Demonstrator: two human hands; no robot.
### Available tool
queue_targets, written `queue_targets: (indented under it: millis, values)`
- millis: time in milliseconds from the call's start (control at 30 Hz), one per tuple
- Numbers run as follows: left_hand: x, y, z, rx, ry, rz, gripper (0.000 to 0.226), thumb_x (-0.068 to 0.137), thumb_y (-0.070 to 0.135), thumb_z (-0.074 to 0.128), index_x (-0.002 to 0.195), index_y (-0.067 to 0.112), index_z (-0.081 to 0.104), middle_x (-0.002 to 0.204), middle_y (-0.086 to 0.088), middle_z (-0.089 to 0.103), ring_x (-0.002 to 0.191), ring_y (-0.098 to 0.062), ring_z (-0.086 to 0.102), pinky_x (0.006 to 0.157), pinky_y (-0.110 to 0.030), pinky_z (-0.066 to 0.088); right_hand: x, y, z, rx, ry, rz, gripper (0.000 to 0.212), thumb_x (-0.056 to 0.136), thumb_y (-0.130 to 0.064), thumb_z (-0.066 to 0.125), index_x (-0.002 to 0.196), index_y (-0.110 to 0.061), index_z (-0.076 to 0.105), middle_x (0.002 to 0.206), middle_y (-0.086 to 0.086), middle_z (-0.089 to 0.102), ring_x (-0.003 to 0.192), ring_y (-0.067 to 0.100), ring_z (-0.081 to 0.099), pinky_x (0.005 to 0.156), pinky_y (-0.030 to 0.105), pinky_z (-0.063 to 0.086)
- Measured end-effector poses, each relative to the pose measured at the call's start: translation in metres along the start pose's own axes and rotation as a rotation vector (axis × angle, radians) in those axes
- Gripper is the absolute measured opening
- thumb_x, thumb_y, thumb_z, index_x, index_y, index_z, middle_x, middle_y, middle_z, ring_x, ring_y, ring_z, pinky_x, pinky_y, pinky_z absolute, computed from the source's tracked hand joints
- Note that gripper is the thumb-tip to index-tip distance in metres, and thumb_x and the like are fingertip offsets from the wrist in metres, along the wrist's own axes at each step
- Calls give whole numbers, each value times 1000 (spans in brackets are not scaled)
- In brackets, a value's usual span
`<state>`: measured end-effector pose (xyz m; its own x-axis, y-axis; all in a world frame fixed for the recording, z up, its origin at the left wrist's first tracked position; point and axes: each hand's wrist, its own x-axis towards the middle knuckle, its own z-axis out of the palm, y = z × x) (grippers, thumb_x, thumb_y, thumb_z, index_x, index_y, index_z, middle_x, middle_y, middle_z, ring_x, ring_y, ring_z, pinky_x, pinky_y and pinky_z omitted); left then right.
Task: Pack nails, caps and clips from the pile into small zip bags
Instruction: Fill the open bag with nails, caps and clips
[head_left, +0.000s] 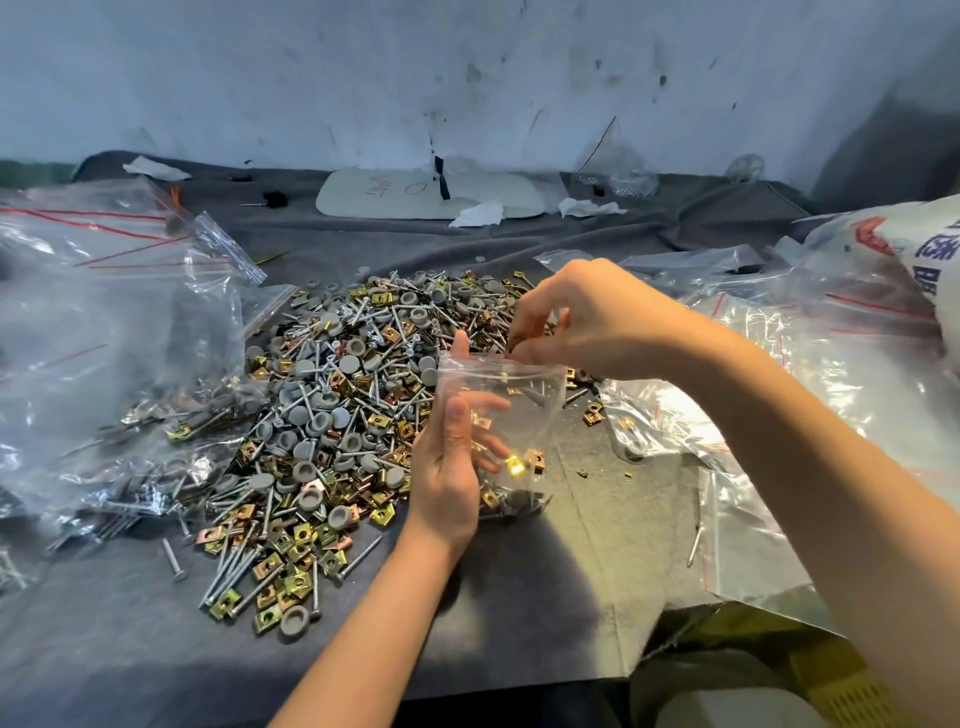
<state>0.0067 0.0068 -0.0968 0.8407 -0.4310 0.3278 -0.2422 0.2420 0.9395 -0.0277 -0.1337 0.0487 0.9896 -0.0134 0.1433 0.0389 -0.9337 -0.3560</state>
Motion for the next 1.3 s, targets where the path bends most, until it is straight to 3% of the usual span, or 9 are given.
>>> queue_targets:
  millis: [100, 333, 433, 567, 633, 700, 800, 933, 1300]
  values:
    - [0, 2, 0, -1, -11, -9, 69, 82, 82, 32, 98, 22, 61, 94, 0, 68, 62, -14, 62, 53, -30, 47, 1, -1, -1, -40, -76, -2, 4, 78, -26, 76, 81, -27, 74, 78, -14, 64, 62, -9, 51, 53, 5, 35]
    - [-3, 7, 0, -24, -6, -7, 62, 69, 92, 36, 97, 44, 65, 69, 2, 63, 63, -26, 60, 64, -54, 53, -3, -10, -7, 68, -265, -72, 22, 75, -23, 78, 75, -42, 67, 89, -19, 68, 80, -1, 60, 74, 21, 46]
    - [-2, 6, -2, -1, -26, -47, 89, 67, 93, 36, 100, 14, 61, 74, -9, 63, 65, -27, 61, 65, -54, 52, -3, -8, -7, 50, -231, -68, 18, 78, -19, 77, 87, -33, 74, 64, -32, 61, 66, -14, 55, 58, 4, 36]
    - [-1, 5, 0, 27, -9, -8, 79, 80, 84, 32, 106, 15, 60, 94, -11, 66, 62, -17, 62, 55, -36, 50, -7, -5, -9, 140, -103, -67, 13, 81, -20, 74, 91, -28, 76, 78, -18, 68, 70, 1, 59, 64, 19, 46]
    - [0, 9, 1, 35, 30, 49, 37, 96, 58, 24, 109, 54, 59, 100, -10, 67, 64, -16, 63, 56, -36, 52, -8, 2, -4, 328, 58, -55, 12, 85, -18, 69, 90, -26, 76, 81, -8, 71, 70, 13, 62, 64, 26, 48]
    - [1, 8, 0, 42, 61, 80, 46, 98, 39, 22, 109, 76, 45, 100, -13, 66, 69, -22, 62, 60, -41, 54, -7, 14, 8, 409, 177, 8, 15, 86, -12, 66, 90, -23, 75, 78, -8, 70, 63, 6, 59, 60, 17, 45]
    - [2, 6, -3, 33, 86, 117, 43, 98, 38, 23, 127, 67, 35, 111, -18, 65, 82, -29, 65, 71, -50, 57, -11, 29, 41, 206, -30, 92, 14, 86, -10, 67, 93, -20, 74, 76, -23, 62, 63, -16, 54, 57, 2, 37]
    - [5, -2, -5, 47, 99, 167, 42, 99, 33, 23, 139, 46, 28, 97, -12, 66, 68, -19, 63, 58, -33, 54, -22, 40, 77, 116, -209, 68, 16, 81, -20, 75, 97, -17, 74, 88, -10, 67, 80, 5, 62, 69, 18, 43]
    - [5, 1, -4, -4, 48, 116, 42, 98, 36, 21, 139, 47, 26, 99, -16, 64, 65, -19, 65, 56, -23, 54, -29, 45, 84, 334, 17, 131, 13, 82, -5, 70, 88, -14, 62, 82, -9, 61, 76, 6, 58, 71, 18, 42]
